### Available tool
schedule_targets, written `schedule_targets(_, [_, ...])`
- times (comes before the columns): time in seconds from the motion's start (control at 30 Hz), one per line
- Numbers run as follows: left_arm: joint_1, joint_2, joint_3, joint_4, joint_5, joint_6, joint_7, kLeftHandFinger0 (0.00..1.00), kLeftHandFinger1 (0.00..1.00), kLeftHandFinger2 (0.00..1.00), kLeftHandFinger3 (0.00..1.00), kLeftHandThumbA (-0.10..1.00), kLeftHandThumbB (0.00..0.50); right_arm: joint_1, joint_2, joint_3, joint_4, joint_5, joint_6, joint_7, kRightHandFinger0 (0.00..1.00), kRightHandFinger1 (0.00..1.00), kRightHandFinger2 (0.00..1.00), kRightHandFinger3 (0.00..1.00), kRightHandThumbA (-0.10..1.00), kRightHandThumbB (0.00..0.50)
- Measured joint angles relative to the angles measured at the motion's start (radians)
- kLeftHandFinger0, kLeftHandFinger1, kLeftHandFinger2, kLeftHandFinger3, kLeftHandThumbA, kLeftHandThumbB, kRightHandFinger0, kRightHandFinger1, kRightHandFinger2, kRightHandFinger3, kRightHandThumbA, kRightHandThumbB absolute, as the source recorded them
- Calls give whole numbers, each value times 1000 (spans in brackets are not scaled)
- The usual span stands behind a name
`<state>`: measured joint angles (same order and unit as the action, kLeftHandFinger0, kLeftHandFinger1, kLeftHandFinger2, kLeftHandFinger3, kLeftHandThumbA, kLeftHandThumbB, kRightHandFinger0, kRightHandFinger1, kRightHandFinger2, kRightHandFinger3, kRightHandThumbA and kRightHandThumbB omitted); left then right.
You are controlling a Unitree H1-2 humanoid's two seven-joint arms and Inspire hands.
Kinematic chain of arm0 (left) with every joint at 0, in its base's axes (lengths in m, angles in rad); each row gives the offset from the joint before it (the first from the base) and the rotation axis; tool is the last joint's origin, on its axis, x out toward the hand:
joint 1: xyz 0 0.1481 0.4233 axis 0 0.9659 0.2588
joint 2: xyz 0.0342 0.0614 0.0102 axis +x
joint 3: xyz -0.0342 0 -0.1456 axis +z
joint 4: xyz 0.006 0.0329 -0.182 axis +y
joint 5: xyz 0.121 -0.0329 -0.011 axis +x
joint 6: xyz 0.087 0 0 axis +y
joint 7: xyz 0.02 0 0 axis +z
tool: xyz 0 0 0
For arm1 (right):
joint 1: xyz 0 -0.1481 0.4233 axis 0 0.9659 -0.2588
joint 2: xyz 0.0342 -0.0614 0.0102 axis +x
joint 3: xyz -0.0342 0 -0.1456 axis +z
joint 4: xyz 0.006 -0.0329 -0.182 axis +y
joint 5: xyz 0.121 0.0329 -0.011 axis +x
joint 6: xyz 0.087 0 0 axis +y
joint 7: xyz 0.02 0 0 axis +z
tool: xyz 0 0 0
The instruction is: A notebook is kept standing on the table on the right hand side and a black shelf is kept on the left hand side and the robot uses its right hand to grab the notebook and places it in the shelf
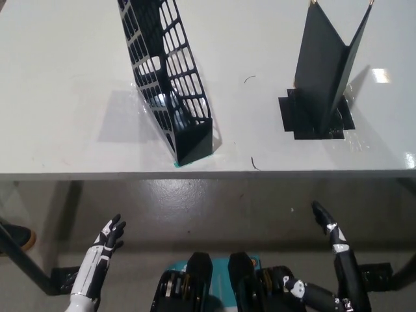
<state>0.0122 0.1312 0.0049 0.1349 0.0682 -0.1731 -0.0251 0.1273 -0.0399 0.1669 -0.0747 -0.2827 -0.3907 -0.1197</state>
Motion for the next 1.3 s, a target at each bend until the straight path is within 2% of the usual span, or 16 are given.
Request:
schedule_targets(0.03, [0,0,-1,0,1,-1,0,1000,1000,1000,1000,1000,129,-2,0,0,-24,-19,0,-16,1000,1000,1000,1000,955,280])
schedule_targets(0.13, [0,0,-2,0,3,-6,0,1000,1000,1000,1000,1000,130,-41,3,-12,-99,-57,-5,-65,1000,1000,1000,1000,941,315])
schedule_targets(0.2, [0,0,-2,0,2,-8,0,1000,1000,1000,1000,1000,140,-91,19,-52,-126,-76,-12,-87,1000,1000,1000,1000,1000,346])
schedule_targets(0.3, [0,0,-2,-3,2,-10,0,1000,1000,1000,1000,1000,163,-180,47,-120,-130,-108,-11,-119,1000,1000,1000,1000,1000,375])
schedule_targets(0.4, [0,0,-1,-3,1,-10,-1,1000,1000,1000,1000,1000,161,-252,61,-161,-129,-114,6,-132,1000,1000,1000,1000,1000,368])
schedule_targets(0.47, [1,1,-1,-2,1,-12,-2,1000,1000,1000,1000,1000,170,-298,67,-189,-122,-114,21,-139,1000,1000,1000,1000,1000,396])
schedule_targets(0.53, [1,1,-1,-2,1,-14,-3,1000,1000,1000,1000,1000,167,-339,69,-214,-116,-113,39,-143,1000,1000,1000,1000,1000,404])
schedule_targets(0.57, [1,1,-1,-2,1,-14,-3,1000,1000,1000,1000,1000,151,-352,69,-222,-114,-113,47,-144,1000,1000,1000,1000,1000,422])
schedule_targets(0.7, [1,1,-1,-2,2,-19,-5,1000,1000,1000,1000,1000,127,-441,68,-263,-76,-115,109,-147,1000,1000,1000,1000,1000,402])
schedule_targets(0.77, [1,1,-1,-2,3,-23,-5,1000,1000,1000,1000,1000,128,-481,66,-278,-48,-112,136,-147,1000,1000,1000,1000,1000,415])
schedule_targets(0.8, [1,1,-1,-2,4,-25,-5,1000,1000,1000,1000,1000,154,-500,65,-284,-29,-110,145,-149,1000,1000,1000,1000,1000,410])
schedule_targets(0.9, [1,1,-1,-2,4,-27,-5,1000,1000,1000,1000,1000,165,-562,60,-308,46,-106,168,-159,1000,1000,1000,1000,1000,398])
schedule_targets(1.03, [2,1,-1,-2,5,-27,-5,1000,1000,1000,1000,1000,158,-646,53,-342,157,-59,198,-161,1000,1000,1000,1000,1000,438])
schedule_targets(1.13, [2,1,-1,-2,4,-27,-6,1000,1000,1000,1000,1000,161,-700,52,-368,238,-10,213,-159,1000,1000,1000,1000,1000,437])
schedule_targets(1.3, [2,1,-1,-1,6,-29,-6,1000,1000,1000,1000,1000,121,-775,43,-386,370,50,227,-157,1000,1000,1000,1000,1000,408])
